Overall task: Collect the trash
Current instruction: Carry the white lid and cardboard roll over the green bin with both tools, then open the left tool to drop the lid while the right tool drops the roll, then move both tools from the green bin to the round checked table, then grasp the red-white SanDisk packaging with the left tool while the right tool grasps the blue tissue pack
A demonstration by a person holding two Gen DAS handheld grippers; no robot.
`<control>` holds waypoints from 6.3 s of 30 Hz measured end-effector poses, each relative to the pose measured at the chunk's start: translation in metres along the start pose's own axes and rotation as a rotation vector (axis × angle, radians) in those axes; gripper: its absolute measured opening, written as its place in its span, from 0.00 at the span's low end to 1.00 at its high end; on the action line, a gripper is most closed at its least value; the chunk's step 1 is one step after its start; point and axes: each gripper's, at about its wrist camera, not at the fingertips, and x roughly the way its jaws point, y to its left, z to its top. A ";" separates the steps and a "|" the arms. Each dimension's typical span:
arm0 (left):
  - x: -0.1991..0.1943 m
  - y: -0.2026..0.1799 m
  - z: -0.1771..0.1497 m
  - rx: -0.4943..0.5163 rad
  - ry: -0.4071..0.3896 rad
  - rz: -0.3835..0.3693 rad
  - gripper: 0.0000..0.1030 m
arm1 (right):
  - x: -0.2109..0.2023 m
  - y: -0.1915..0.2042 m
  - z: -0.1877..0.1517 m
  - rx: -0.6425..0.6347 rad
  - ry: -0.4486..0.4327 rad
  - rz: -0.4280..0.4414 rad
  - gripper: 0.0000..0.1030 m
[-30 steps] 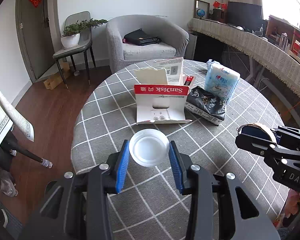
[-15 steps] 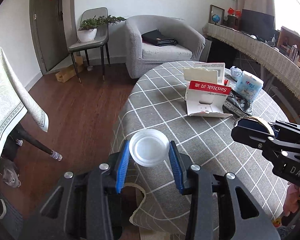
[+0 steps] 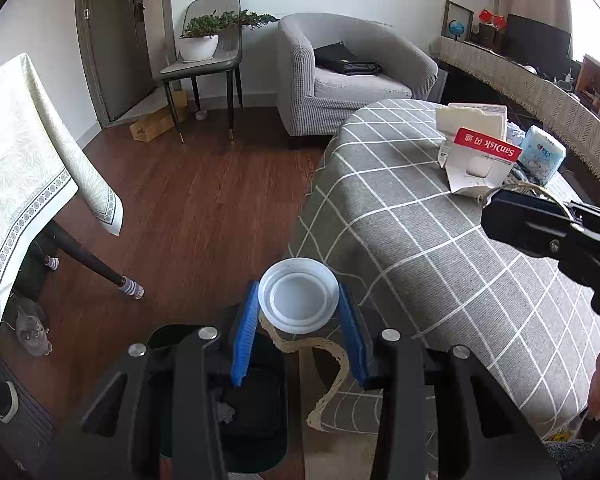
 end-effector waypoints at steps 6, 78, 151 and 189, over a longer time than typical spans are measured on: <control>0.012 0.028 -0.015 -0.005 0.050 0.027 0.41 | 0.016 0.023 0.007 -0.015 0.006 0.033 0.23; -0.054 0.178 -0.032 -0.236 -0.071 -0.006 0.37 | 0.226 0.143 -0.092 -0.214 0.516 0.076 0.28; -0.015 -0.107 0.060 0.122 -0.114 -0.180 0.78 | -0.068 -0.113 -0.027 0.009 -0.018 -0.130 0.55; 0.082 -0.160 0.095 0.186 0.057 -0.224 0.76 | -0.045 -0.193 0.014 0.103 -0.050 -0.178 0.23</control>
